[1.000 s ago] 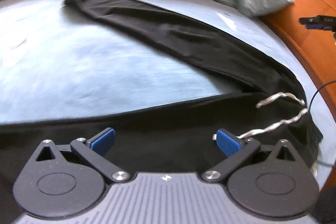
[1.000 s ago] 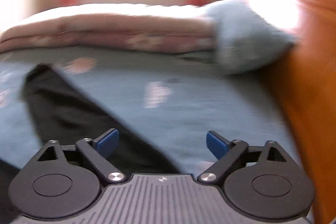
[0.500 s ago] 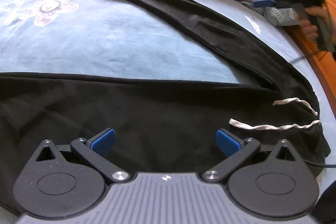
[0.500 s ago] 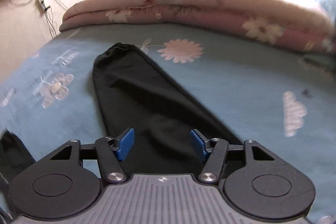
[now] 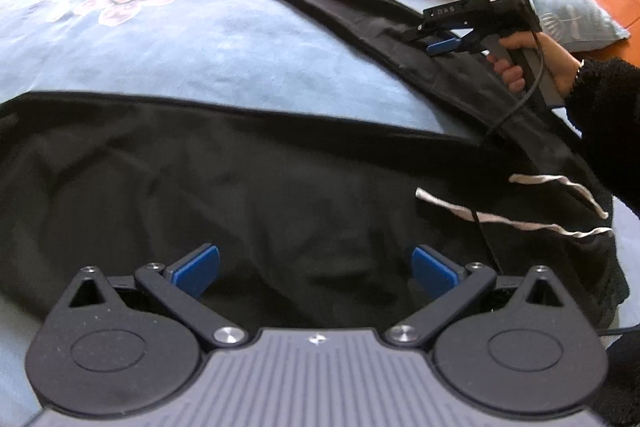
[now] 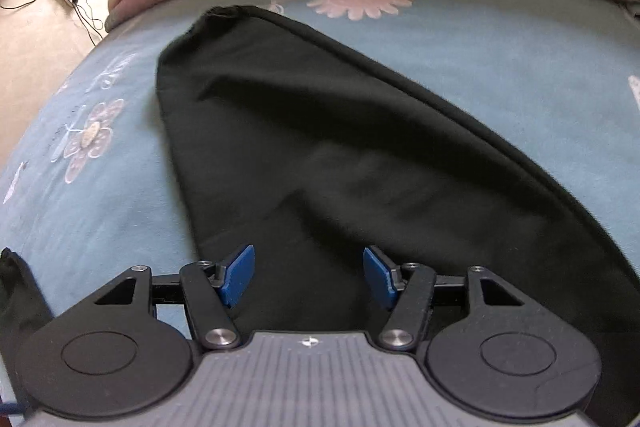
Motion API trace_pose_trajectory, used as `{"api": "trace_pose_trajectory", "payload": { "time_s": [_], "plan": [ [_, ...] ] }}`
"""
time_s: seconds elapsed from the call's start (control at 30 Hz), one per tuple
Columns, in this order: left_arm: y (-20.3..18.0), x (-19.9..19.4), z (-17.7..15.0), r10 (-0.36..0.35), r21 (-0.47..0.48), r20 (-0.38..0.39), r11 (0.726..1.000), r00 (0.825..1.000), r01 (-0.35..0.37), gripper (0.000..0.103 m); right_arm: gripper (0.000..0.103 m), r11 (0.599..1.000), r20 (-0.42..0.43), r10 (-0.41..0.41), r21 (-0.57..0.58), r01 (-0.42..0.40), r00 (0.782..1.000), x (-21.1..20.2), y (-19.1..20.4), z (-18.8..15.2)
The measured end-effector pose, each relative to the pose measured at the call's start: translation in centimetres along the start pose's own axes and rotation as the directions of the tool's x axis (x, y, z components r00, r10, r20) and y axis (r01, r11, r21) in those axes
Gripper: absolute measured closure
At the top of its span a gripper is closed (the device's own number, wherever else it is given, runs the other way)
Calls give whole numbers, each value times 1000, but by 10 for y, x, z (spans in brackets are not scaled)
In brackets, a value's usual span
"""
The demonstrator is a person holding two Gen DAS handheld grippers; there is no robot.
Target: Fold clothes
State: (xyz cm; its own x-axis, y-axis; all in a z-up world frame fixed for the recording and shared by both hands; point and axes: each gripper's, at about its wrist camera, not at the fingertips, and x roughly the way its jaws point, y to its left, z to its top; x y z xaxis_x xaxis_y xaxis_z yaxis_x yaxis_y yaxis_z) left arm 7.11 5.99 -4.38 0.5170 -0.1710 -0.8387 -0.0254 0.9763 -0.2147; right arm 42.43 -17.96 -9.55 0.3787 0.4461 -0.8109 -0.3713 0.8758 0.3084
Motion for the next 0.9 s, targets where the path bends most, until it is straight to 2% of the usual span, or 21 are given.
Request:
{"api": "trace_pose_trajectory", "payload": {
  "time_s": [0.1,0.13,0.17,0.3,0.43,0.57,0.63,0.73,0.8,0.9],
  "plan": [
    [-16,-14,-10,52,-2,22,999,998,-52,1,36,999,29,16,35,-17,999,-7,-5,-3],
    [-21,-19,-14,68,-19,31,998,997,-67,1,32,999,48,32,29,-34,998,-15,-3,-5],
    [-24,-22,-18,77,-39,32,996,997,-75,1,28,999,70,50,9,-51,996,-25,1,-8],
    [-45,-33,-36,128,-79,20,989,992,-126,1,26,991,127,105,-91,-94,986,-73,17,-21],
    [-62,-45,-46,175,-54,14,983,984,-174,1,24,974,128,170,-171,-147,977,-117,18,-33],
    [-55,-47,-29,232,-57,80,972,970,-228,1,17,952,103,264,-190,-241,959,-152,5,-48],
    [-45,-43,-16,239,-132,93,965,966,-226,1,17,942,85,280,-216,-257,956,-164,0,-56],
    [-42,-41,-6,210,-209,122,961,970,-182,1,15,949,100,258,-211,-233,961,-175,-6,-64],
    [-47,-41,-6,193,-191,127,967,973,-167,1,15,955,100,251,-190,-229,963,-180,-8,-70],
    [-50,-42,-9,224,-157,131,967,966,-203,1,15,943,78,292,-189,-274,953,-183,-6,-82]
  ]
}}
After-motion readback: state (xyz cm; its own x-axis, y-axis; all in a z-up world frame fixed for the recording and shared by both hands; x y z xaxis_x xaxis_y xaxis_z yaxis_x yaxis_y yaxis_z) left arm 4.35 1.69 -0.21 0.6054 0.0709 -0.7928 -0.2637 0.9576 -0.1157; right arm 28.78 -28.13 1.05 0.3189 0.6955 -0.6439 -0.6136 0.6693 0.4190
